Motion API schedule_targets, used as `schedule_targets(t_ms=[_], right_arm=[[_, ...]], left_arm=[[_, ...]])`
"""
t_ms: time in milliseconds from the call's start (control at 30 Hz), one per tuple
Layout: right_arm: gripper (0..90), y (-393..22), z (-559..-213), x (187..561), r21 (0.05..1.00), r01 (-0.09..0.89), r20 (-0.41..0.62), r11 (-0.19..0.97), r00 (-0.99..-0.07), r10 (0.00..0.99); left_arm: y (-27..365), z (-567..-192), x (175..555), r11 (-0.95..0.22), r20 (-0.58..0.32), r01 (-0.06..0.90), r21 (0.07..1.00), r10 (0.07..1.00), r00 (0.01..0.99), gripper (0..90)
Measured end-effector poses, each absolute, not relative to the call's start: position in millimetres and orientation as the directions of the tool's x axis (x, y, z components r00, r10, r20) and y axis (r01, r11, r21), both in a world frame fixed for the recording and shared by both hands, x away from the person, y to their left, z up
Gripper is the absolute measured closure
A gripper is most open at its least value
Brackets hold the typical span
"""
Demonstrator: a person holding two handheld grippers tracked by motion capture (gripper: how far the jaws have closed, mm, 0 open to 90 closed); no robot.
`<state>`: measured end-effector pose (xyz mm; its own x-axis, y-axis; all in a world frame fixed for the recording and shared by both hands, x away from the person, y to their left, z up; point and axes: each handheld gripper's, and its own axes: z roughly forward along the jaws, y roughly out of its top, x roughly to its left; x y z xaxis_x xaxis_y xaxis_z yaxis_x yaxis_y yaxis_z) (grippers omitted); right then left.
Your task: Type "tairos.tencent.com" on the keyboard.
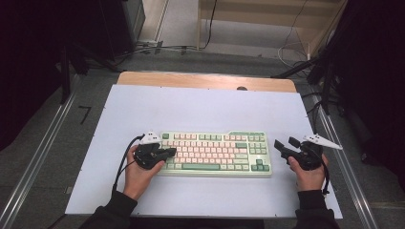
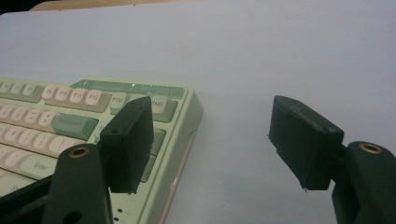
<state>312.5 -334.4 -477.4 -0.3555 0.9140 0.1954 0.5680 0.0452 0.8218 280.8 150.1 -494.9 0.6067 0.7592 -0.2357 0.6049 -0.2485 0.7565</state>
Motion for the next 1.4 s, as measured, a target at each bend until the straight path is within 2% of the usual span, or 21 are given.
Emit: schedule_targets(t_ms=[133,233,333,433,667,833,900,1100,1300,1400], right_arm=[[29.1,-334,-477,313,0.821,0.569,0.196,0.045,-0.355,0.914],[29.1,-335,-477,313,0.822,0.567,0.195,0.046,-0.356,0.914],[29.2,-334,-477,313,0.822,0.568,0.193,0.048,-0.358,0.914],[29.2,-332,-477,312,0.822,0.567,0.191,0.052,-0.362,0.913],[29.5,-327,-475,313,0.826,0.561,0.191,0.056,-0.371,0.909],[31.4,-307,-469,316,0.834,0.543,0.18,0.093,-0.428,0.886],[38.4,-293,-464,317,0.842,0.527,0.176,0.115,-0.47,0.865],[68.5,-263,-456,316,0.854,0.49,0.171,0.177,-0.583,0.794],[85.6,-231,-457,317,0.844,0.478,0.159,0.244,-0.657,0.737],[87.5,-219,-457,318,0.838,0.478,0.162,0.264,-0.68,0.715]], left_arm=[[152,-494,281,-0.225,-0.263,0.606,0.763,0.748,0.609,88.9],[158,-485,278,-0.136,-0.3,0.562,0.816,0.732,0.612,70.6],[163,-483,277,-0.076,-0.318,0.54,0.838,0.736,0.598,56.3],[167,-484,277,-0.043,-0.326,0.535,0.844,0.751,0.575,50.3],[171,-487,276,-0.011,-0.327,0.519,0.855,0.764,0.556,48.3],[171,-487,274,-0.004,-0.325,0.512,0.859,0.769,0.551,47.2],[171,-487,274,-0.001,-0.324,0.508,0.861,0.77,0.55,47.2],[170,-488,274,-0.004,-0.326,0.509,0.861,0.763,0.558,47.0],[170,-488,273,-0.003,-0.324,0.507,0.862,0.765,0.556,47.0],[171,-488,273,0.001,-0.328,0.507,0.862,0.764,0.555,47.0]])
